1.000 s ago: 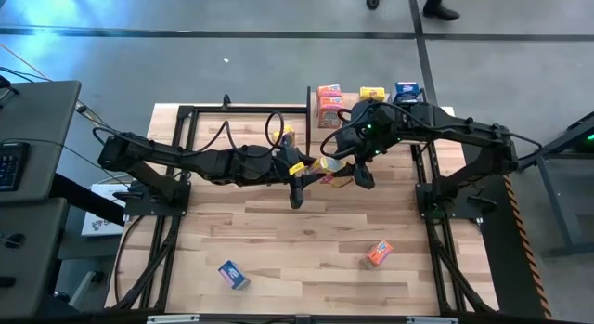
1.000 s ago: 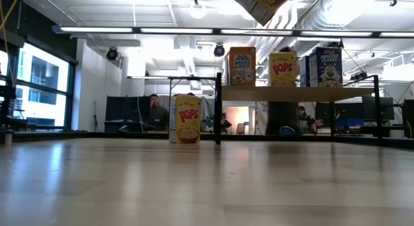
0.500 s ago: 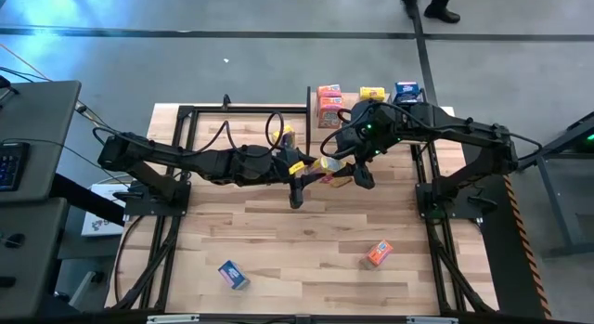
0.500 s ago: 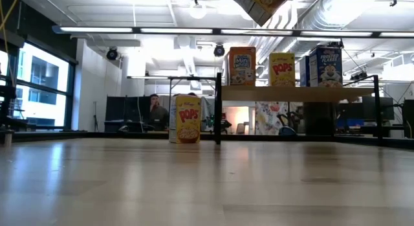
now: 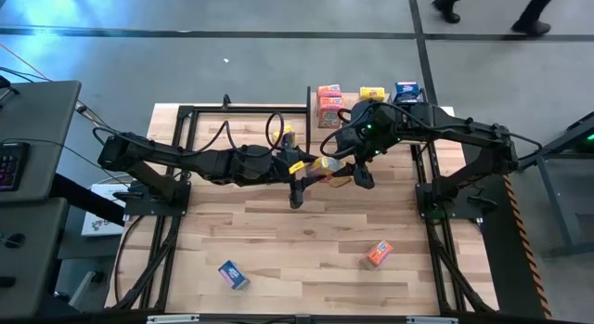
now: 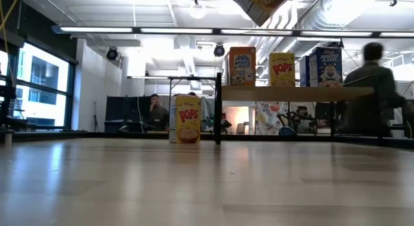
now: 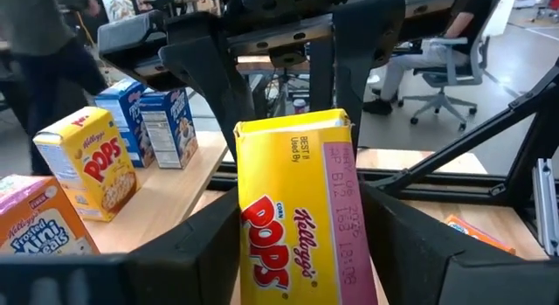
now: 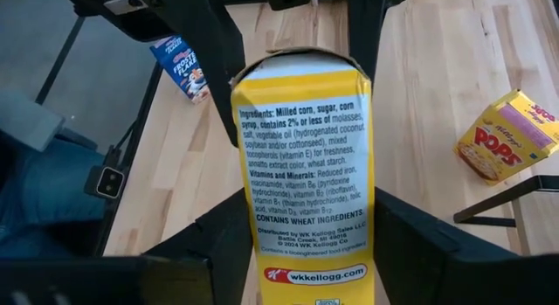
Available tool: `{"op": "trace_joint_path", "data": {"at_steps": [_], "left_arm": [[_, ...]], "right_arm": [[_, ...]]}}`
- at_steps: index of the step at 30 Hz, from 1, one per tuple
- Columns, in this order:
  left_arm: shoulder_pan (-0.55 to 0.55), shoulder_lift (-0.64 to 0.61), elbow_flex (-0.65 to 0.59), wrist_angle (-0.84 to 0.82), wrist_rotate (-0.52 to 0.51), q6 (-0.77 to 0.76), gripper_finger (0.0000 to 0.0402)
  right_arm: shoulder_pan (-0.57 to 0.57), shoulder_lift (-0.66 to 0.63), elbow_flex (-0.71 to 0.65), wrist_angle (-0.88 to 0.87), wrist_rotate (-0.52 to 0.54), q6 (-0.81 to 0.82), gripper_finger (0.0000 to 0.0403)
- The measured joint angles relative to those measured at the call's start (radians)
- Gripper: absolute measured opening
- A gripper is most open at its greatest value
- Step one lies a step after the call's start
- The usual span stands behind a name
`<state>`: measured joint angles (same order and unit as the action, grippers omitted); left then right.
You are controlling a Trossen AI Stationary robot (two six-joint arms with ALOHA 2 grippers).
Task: Stack cereal on shelf
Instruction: Put the bottom yellow cereal box on the shelf aligned with the other yellow cereal box
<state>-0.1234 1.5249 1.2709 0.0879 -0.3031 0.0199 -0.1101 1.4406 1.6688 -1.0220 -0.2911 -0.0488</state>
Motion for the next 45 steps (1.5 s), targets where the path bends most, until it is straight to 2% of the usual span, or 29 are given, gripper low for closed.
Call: {"op": "trace_joint_path", "data": {"at_steps": [8,20,25,32,38,41,45], "left_arm": [[0.000,-0.006,0.000,0.091,-0.001,0.063,0.0210],[-0.001,-0.045,0.001,0.088,0.003,0.108,0.0209],[-0.001,-0.081,0.001,0.049,-0.001,0.109,0.0209],[-0.001,-0.126,0.000,-0.031,-0.096,0.135,0.0209],[0.000,-0.154,0.000,-0.127,-0.263,0.133,0.0209],[0.000,-0.155,0.000,-0.157,-0.313,0.129,0.0209],[0.000,-0.155,0.000,-0.164,-0.319,0.120,0.0209]], "right_arm": [[0.000,0.000,0.000,-0.015,-0.001,0.000,0.0159],[0.000,-0.018,0.000,-0.050,0.017,-0.012,0.0164],[0.000,-0.072,0.000,-0.083,0.096,-0.024,0.0165],[-0.001,-0.186,0.000,-0.089,0.206,-0.030,0.0165],[-0.001,-0.276,-0.002,-0.109,0.257,-0.019,0.0165],[0.001,-0.338,-0.044,-0.111,0.262,-0.003,0.0165],[0.001,-0.445,-0.168,-0.096,0.326,0.032,0.0165]]}}
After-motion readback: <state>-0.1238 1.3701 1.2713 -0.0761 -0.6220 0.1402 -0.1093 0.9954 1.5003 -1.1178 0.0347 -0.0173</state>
